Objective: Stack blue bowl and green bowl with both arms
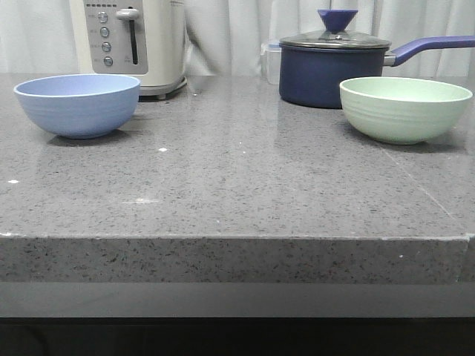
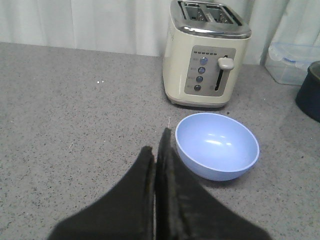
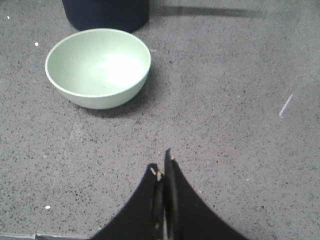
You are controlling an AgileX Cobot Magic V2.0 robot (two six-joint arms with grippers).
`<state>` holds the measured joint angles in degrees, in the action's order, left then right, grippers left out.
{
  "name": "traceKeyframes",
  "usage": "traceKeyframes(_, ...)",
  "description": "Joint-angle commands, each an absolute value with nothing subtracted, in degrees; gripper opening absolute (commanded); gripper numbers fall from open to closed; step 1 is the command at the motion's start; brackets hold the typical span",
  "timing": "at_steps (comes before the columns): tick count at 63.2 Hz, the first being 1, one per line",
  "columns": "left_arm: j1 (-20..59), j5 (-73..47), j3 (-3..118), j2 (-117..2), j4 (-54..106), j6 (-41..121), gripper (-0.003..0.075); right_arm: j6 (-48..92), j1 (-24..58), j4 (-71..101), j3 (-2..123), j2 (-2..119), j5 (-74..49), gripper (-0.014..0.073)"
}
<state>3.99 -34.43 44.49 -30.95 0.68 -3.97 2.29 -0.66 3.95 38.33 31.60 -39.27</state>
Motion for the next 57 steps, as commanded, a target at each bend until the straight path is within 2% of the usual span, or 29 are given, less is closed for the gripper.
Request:
traceKeyframes(1, 3.77, -30.82, 46.27, -32.71, 1.12, -4.16, -0.002, 2.71, -0.85, 3.19, 39.66, 33.24, -35.85, -0.0063)
traceKeyframes(10, 3.77, -32.01, 46.27, -35.15, -0.85, -4.16, -0.0015, 2.75, -0.85, 3.19, 39.66, 34.21, -36.52, -0.0059)
traceKeyframes(13, 3.77, -32.16, 46.27, -35.98, -1.17, -4.16, 0.0025, 2.75, -0.85, 3.19, 39.66, 34.21, -36.79, -0.0032)
traceKeyframes(15, 3.77, -32.16, 46.27, -36.53, -1.17, -4.16, 0.0073, 2.75, -0.85, 3.19, 39.66, 34.21, -36.92, 0.002)
traceKeyframes(19, 3.77, -32.16, 46.27, -37.19, -1.17, -4.16, 0.0217, 2.77, -0.85, 3.19, 39.66, 34.21, -36.99, 0.0169)
traceKeyframes(23, 3.77, -32.16, 46.27, -37.57, -1.17, -4.16, 0.0394, 2.77, -0.85, 3.19, 39.66, 34.21, -36.91, 0.0345)
traceKeyframes(26, 3.77, -32.05, 46.27, -37.86, -1.17, -4.16, 0.0486, 2.77, -0.85, 3.19, 39.66, 34.21, -36.42, 0.0479)
traceKeyframes(29, 3.77, -32.05, 46.27, -38.13, -1.17, -4.16, 0.0531, 2.77, -0.85, 3.19, 39.66, 34.21, -36.22, 0.0557)
traceKeyframes(34, 3.77, -31.94, 46.27, -38.25, -0.88, -4.16, 0.053, 2.72, -0.85, 3.76, 39.66, 34.21, -36.71, 0.0609)
traceKeyframes(44, 5.87, -31.45, 46.27, -38.25, 0.79, -4.04, 0.0501, 2.72, -0.85, 4.78, 39.74, 34.46, -36.47, 0.0603)
traceKeyframes(57, 17.25, -29.99, 46.27, -38.25, 0.54, -2.27, 0.0452, 2.72, -0.85, 6.35, 45.32, 43.32, -40.12, 0.0603)
